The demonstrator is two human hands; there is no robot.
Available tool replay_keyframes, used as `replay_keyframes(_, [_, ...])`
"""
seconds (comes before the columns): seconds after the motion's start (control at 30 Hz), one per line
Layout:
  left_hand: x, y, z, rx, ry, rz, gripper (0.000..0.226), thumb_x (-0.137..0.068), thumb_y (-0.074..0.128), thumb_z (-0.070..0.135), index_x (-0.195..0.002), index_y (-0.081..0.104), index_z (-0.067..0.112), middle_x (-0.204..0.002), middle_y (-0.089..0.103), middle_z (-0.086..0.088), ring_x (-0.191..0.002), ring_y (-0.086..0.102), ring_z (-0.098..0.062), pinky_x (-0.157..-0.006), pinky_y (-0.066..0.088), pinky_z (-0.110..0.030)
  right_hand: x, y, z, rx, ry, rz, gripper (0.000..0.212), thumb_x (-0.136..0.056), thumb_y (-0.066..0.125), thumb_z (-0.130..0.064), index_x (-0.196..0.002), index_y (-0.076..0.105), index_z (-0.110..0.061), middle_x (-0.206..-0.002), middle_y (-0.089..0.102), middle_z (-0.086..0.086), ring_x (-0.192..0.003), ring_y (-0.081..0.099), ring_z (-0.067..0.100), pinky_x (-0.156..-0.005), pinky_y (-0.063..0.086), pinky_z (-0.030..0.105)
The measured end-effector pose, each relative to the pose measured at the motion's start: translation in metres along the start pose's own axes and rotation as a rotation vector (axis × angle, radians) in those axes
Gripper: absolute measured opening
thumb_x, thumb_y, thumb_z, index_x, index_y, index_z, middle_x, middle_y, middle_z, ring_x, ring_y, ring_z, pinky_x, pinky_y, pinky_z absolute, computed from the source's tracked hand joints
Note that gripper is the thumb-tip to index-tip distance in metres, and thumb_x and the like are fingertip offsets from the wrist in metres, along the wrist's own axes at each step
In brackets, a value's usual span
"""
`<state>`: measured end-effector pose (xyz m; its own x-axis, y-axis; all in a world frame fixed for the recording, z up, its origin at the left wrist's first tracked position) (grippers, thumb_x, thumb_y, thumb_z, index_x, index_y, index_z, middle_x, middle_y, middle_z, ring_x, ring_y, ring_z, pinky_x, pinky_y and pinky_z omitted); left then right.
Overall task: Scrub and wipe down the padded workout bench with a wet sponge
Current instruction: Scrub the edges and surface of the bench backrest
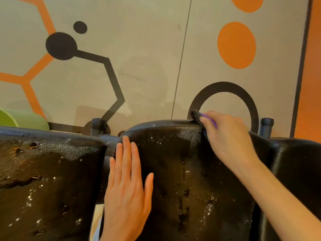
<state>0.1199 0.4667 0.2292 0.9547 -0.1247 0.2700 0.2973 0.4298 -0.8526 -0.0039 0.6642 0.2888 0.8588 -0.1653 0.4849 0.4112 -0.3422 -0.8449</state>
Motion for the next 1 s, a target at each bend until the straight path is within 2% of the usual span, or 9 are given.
replay_keyframes(0.17, [0.006, 0.013, -0.001, -0.023, -0.002, 0.009, 0.077, -0.098, 0.029, 0.046, -0.157, 0.000, 0.005, -0.165, -0.006, -0.016, -0.153, -0.006, -0.026, -0.123, -0.005, -0.034, 0.007, 0.044, -0.077, -0.082, -0.384, -0.117, 0.026, -0.099, 0.044, -0.033, -0.114, 0.064, -0.027, -0.102, 0.067, -0.007, -0.100, 0.057, 0.011, -0.088, 0.048, 0.033])
replay_keyframes(0.23, [0.005, 0.016, -0.002, -0.042, 0.000, 0.029, 0.078, -0.098, 0.029, 0.046, -0.157, 0.000, 0.004, -0.165, -0.006, -0.016, -0.153, -0.006, -0.026, -0.123, -0.003, -0.035, 0.002, 0.025, -0.051, -0.109, -0.320, -0.151, 0.028, -0.100, 0.043, -0.035, -0.118, 0.063, -0.030, -0.106, 0.068, -0.008, -0.103, 0.059, 0.011, -0.090, 0.048, 0.035])
replay_keyframes(0.37, [0.006, 0.020, -0.002, -0.042, -0.011, 0.040, 0.078, -0.098, 0.029, 0.047, -0.157, 0.000, 0.005, -0.165, -0.004, -0.017, -0.153, -0.005, -0.026, -0.124, -0.003, -0.036, 0.005, 0.010, -0.033, -0.086, -0.136, -0.015, 0.025, -0.099, 0.046, -0.031, -0.109, 0.068, -0.024, -0.091, 0.069, -0.002, -0.090, 0.061, 0.017, -0.082, 0.048, 0.038])
replay_keyframes(0.53, [0.007, 0.022, -0.006, -0.059, 0.028, 0.023, 0.067, -0.103, 0.014, 0.047, -0.154, 0.008, 0.005, -0.159, 0.013, -0.023, -0.153, -0.005, -0.027, -0.124, -0.004, -0.036, 0.020, 0.072, -0.123, -0.010, -0.520, -0.164, 0.021, -0.097, 0.049, -0.031, -0.099, 0.067, -0.021, -0.098, 0.065, 0.001, -0.099, 0.055, 0.021, -0.089, 0.045, 0.041])
replay_keyframes(0.6, [0.007, 0.022, -0.006, -0.042, 0.010, 0.060, 0.071, -0.102, 0.019, 0.047, -0.156, 0.001, 0.005, -0.163, 0.001, -0.019, -0.153, -0.007, -0.025, -0.124, -0.003, -0.036, 0.012, 0.053, -0.100, -0.063, -0.447, -0.195, 0.024, -0.098, 0.046, -0.033, -0.105, 0.066, -0.022, -0.101, 0.066, -0.002, -0.102, 0.057, 0.017, -0.088, 0.047, 0.037])
replay_keyframes(0.7, [0.007, 0.022, -0.002, -0.039, 0.003, 0.075, 0.077, -0.099, 0.027, 0.047, -0.156, -0.003, 0.006, -0.165, -0.008, -0.015, -0.153, -0.004, -0.026, -0.124, -0.001, -0.037, 0.009, 0.016, -0.050, -0.176, -0.220, -0.107, 0.024, -0.099, 0.045, -0.032, -0.107, 0.067, -0.025, -0.086, 0.067, -0.006, -0.084, 0.061, 0.008, -0.074, 0.049, 0.022])
replay_keyframes(0.77, [0.007, 0.023, -0.003, -0.049, -0.002, 0.082, 0.076, -0.099, 0.026, 0.047, -0.157, -0.002, 0.005, -0.165, -0.006, -0.017, -0.153, -0.004, -0.027, -0.124, 0.000, -0.037, 0.006, 0.029, -0.062, -0.159, -0.233, -0.044, 0.023, -0.099, 0.046, -0.033, -0.104, 0.068, -0.026, -0.084, 0.067, -0.003, -0.082, 0.062, 0.013, -0.072, 0.051, 0.028])
replay_keyframes(0.9, [0.007, 0.024, -0.004, -0.050, 0.020, 0.089, 0.070, -0.102, 0.020, 0.046, -0.154, 0.006, 0.003, -0.162, 0.001, -0.020, -0.153, -0.007, -0.026, -0.124, -0.003, -0.036, 0.010, 0.071, -0.116, -0.059, -0.455, -0.174, 0.023, -0.098, 0.046, -0.034, -0.101, 0.067, -0.026, -0.095, 0.066, 0.002, -0.096, 0.060, 0.023, -0.077, 0.046, 0.034])
replay_keyframes(1.0, [0.006, 0.024, -0.004, -0.061, 0.022, 0.094, 0.075, -0.100, 0.027, 0.046, -0.156, 0.002, 0.003, -0.164, -0.003, -0.019, -0.153, -0.005, -0.028, -0.124, 0.000, -0.038, 0.002, 0.038, -0.069, -0.119, -0.318, -0.167, 0.023, -0.098, 0.046, -0.033, -0.109, 0.066, -0.029, -0.094, 0.068, 0.000, -0.094, 0.062, 0.021, -0.081, 0.049, 0.039])
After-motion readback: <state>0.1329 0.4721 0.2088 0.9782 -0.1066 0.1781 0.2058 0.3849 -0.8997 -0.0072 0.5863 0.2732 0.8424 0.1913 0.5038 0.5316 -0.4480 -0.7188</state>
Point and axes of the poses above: each hand's wrist, its own x-axis away from the middle knuckle, its own y-axis out of the palm, z = x × y, the point moved 1 cm from there along -x, towards the middle knuckle
